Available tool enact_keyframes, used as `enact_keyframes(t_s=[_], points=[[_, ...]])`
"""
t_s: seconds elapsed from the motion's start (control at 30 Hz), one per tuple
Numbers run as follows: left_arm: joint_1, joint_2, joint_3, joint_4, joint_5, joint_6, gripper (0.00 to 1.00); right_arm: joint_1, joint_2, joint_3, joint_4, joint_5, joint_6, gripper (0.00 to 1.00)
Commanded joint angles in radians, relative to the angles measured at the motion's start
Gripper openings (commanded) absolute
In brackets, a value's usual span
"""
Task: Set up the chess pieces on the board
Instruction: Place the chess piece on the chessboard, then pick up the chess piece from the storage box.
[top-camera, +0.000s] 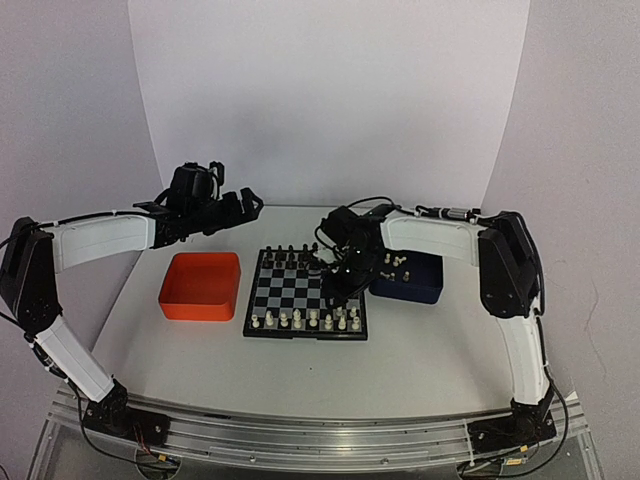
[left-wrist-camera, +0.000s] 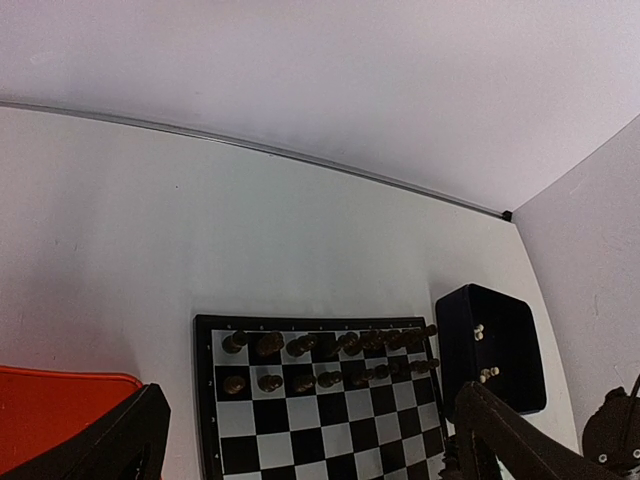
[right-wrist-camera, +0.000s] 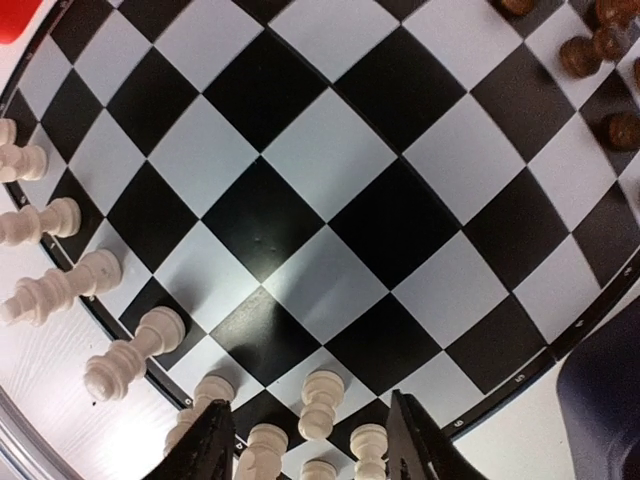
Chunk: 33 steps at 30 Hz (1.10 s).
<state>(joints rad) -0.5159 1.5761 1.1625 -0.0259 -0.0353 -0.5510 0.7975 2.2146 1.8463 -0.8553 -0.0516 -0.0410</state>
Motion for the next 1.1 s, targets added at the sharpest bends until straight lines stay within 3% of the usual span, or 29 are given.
enact_keyframes(t_s=[0.0,0.1,0.27,0.47,0.67,1.07], points=[[0.002,-0.054,-0.013,0.021,0.001,-0.001,1.00,0.002,-0.142,0.069,0.001,0.050,0.033,0.69],[0.002,-0.061,-0.015,0.021,-0.008,0.001,1.00,-0.031,-0.176,0.074,0.006,0.097,0.033,0.82],[0.002,-0.067,-0.018,0.021,-0.014,0.002,1.00,-0.173,-0.190,0.050,0.015,0.098,0.083,0.84],[0.002,-0.055,-0.001,0.010,-0.026,0.008,1.00,-0.322,-0.104,0.051,0.015,0.077,0.079,0.76],[0.002,-0.026,0.030,-0.011,-0.034,0.010,1.00,-0.404,0.020,0.130,0.014,0.041,0.058,0.62],[0.002,0.011,0.066,-0.033,-0.037,0.013,1.00,-0.422,0.142,0.238,0.014,0.079,-0.009,0.46]])
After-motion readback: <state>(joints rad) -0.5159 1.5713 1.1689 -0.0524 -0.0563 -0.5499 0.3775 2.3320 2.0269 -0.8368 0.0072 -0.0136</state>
